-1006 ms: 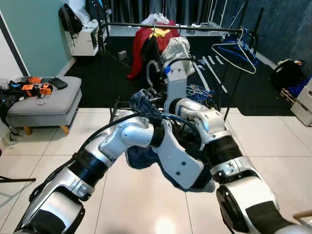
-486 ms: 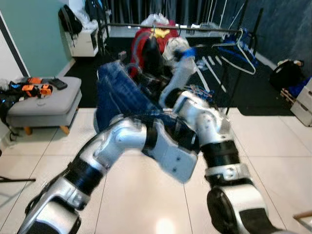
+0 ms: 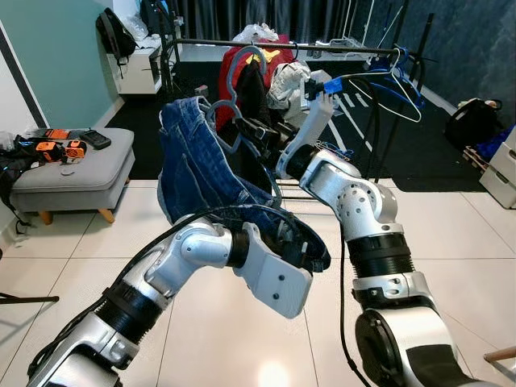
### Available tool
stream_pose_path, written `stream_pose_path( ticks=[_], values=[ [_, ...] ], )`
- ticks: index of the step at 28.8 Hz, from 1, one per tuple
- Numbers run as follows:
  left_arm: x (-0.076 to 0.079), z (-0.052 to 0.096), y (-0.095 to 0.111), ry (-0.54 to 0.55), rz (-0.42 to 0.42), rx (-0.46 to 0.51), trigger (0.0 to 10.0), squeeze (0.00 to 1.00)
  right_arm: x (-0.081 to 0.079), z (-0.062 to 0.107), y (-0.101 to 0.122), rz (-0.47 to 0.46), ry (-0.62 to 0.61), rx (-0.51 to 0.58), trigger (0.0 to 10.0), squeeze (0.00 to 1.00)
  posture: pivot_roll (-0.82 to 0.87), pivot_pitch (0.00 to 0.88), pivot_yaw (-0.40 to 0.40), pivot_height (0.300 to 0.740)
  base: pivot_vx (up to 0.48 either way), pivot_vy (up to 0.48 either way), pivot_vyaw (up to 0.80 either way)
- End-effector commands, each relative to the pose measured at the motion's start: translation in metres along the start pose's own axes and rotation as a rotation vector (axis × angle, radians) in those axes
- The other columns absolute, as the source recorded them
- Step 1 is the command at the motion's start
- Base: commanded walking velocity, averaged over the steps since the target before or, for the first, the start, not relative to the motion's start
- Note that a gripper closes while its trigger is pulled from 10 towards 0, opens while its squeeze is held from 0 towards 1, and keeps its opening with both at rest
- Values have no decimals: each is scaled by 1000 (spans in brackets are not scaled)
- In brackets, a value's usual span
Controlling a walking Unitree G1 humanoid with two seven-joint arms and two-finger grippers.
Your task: Hang hanger
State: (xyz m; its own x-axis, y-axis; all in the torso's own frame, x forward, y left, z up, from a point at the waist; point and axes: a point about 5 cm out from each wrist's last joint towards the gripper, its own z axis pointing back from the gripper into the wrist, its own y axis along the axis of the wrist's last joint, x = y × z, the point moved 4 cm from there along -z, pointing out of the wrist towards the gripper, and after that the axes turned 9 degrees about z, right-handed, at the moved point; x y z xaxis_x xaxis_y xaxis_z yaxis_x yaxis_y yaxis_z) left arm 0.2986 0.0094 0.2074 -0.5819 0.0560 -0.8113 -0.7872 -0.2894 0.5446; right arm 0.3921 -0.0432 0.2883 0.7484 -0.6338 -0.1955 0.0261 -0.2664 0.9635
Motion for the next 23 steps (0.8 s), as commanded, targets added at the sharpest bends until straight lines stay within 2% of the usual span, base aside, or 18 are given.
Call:
stream_pose_path(
  ticks=[1, 2, 4, 5, 6, 9, 11, 15, 16, 17, 18, 19, 21, 22, 23],
  values=[
    [-4, 6, 0, 26, 9, -2, 10000, 0, -10, -1, 7, 27, 49, 20, 10000, 0, -115, 0, -14, 740, 0, 0, 0],
    [-10, 12, -5, 66, 34, -26, 10000, 0, -13, 3, 4, 51, 85, 3, 10000, 0, -115, 0, -14, 740, 0, 0, 0],
    [-10, 12, -5, 66, 34, -26, 10000, 0, -13, 3, 4, 51, 85, 3, 10000, 0, -115, 0, -14, 740, 0, 0, 0],
    [-15, 20, -14, 106, 80, -65, 10000, 0, -15, 8, 5, 61, 119, 2, 10000, 0, -118, 0, -11, 740, 0, 0, 0],
    [-17, 25, -19, 140, 139, -82, 10000, 1000, -16, 12, 8, 62, 139, 14, 10000, 0, -119, 0, -12, 740, 0, 0, 0],
    [-17, 25, -19, 140, 139, -82, 10000, 1000, -16, 12, 8, 62, 139, 14, 10000, 0, -119, 0, -12, 740, 0, 0, 0],
    [-9, 25, -18, 125, 227, -71, 10000, 1000, -18, 18, 23, 50, 172, 96, 10000, 0, -115, 0, -10, 740, 0, 0, 0],
    [-9, 25, -18, 125, 227, -71, 10000, 1000, -18, 18, 23, 50, 172, 96, 10000, 0, -115, 0, -10, 740, 0, 0, 0],
    [-2, 23, -13, 87, 259, -53, 10000, 1000, -19, 20, 34, 43, 191, 155, 10000, 0, -114, 0, -9, 740, 0, 0, 0],
    [-2, 24, -5, 78, 301, -19, 10000, 1000, -22, 26, 51, 22, 222, 247, 10000, 0, -110, 0, -9, 740, 0, 0, 0],
    [-2, 24, -5, 78, 301, -19, 10000, 1000, -22, 26, 51, 22, 222, 247, 10000, 0, -110, 0, -9, 740, 0, 0, 0],
    [-2, 26, 1, 75, 330, 6, 10000, 1000, -24, 30, 62, 10, 245, 307, 10000, 0, -109, 0, -9, 740, 0, 0, 0],
    [-2, 26, 1, 75, 330, 6, 10000, 1000, -24, 30, 62, 10, 245, 307, 10000, 0, -109, 0, -9, 740, 0, 0, 0],
    [-10, 28, 8, 114, 337, 42, 10000, 1000, -25, 33, 69, 6, 263, 342, 10000, 0, -109, 0, -9, 740, 0, 0, 0],
    [-10, 28, 8, 114, 337, 42, 10000, 1000, -25, 33, 69, 6, 263, 342, 10000, 0, -109, 0, -9, 740, 0, 0, 0]
  ],
)
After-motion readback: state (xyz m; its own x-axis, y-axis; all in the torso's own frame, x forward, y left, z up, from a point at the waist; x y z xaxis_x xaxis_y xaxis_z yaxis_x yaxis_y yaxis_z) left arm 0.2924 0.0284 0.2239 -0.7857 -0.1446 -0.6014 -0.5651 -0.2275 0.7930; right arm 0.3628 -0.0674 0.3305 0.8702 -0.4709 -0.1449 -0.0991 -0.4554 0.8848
